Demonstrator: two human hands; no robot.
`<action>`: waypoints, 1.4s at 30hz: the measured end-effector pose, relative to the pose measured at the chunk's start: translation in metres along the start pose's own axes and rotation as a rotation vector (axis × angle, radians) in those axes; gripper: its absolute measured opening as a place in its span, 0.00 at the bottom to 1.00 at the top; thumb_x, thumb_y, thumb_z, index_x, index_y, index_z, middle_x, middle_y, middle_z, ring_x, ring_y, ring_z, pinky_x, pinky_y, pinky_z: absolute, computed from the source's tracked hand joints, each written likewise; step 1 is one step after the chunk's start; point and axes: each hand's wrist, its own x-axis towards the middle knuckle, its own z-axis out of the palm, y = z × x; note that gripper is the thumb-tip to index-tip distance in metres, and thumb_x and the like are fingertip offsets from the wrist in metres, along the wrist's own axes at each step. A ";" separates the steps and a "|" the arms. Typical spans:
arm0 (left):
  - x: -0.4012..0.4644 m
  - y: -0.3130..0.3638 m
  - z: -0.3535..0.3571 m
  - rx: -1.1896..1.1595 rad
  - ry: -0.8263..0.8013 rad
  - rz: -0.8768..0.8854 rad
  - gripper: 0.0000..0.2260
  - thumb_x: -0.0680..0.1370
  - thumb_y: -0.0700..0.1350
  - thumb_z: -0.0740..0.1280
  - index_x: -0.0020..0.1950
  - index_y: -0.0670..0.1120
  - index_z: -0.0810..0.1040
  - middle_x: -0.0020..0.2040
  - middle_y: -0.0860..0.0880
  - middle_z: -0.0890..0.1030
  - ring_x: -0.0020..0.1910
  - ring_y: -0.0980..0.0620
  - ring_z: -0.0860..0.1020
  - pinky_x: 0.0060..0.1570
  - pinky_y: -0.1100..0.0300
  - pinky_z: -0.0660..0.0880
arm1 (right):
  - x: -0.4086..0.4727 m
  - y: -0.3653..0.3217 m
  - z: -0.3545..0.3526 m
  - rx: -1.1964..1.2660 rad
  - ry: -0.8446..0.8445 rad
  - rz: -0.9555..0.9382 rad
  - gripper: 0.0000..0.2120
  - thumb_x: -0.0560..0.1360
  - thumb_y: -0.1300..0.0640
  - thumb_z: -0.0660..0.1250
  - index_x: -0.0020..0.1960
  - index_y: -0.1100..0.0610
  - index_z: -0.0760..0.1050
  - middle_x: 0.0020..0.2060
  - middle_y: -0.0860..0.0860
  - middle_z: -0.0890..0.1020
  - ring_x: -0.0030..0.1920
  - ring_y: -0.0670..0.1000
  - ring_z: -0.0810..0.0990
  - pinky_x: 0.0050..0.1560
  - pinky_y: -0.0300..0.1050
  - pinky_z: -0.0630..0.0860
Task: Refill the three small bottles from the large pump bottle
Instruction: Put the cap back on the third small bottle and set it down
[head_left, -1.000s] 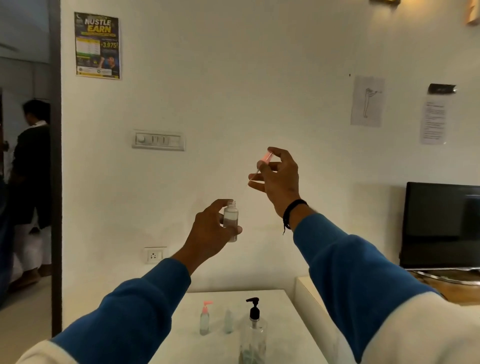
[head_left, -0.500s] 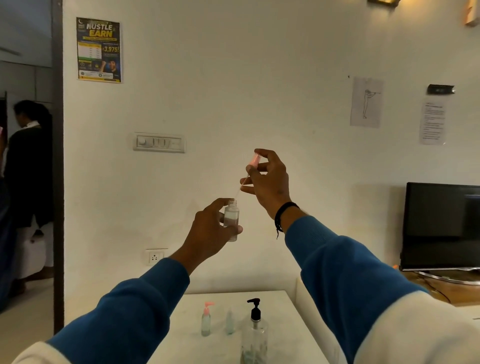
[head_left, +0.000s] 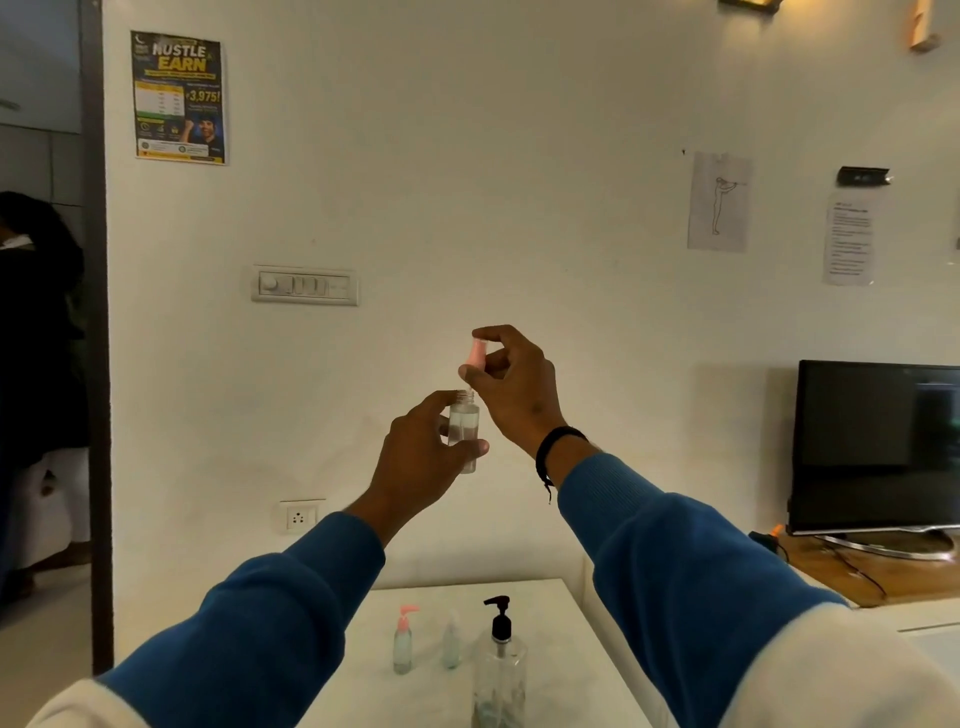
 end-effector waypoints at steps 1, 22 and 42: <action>0.000 0.000 0.000 0.004 0.005 0.003 0.27 0.72 0.52 0.78 0.69 0.52 0.74 0.51 0.53 0.81 0.44 0.53 0.80 0.45 0.60 0.76 | -0.001 0.001 -0.001 -0.001 -0.004 0.006 0.19 0.77 0.59 0.75 0.66 0.51 0.77 0.41 0.45 0.83 0.41 0.41 0.82 0.39 0.23 0.72; 0.006 0.010 0.009 0.039 0.030 -0.014 0.27 0.71 0.52 0.79 0.67 0.50 0.76 0.52 0.52 0.82 0.46 0.50 0.82 0.49 0.52 0.81 | -0.008 0.003 -0.007 -0.020 -0.024 0.077 0.17 0.76 0.62 0.72 0.64 0.52 0.79 0.46 0.50 0.86 0.45 0.46 0.83 0.41 0.26 0.72; 0.006 0.018 0.007 0.032 0.071 0.009 0.24 0.73 0.51 0.78 0.67 0.49 0.77 0.53 0.52 0.83 0.44 0.54 0.80 0.42 0.65 0.74 | -0.005 -0.010 -0.003 -0.079 0.043 0.017 0.14 0.75 0.59 0.76 0.60 0.54 0.80 0.43 0.47 0.81 0.40 0.42 0.79 0.37 0.24 0.69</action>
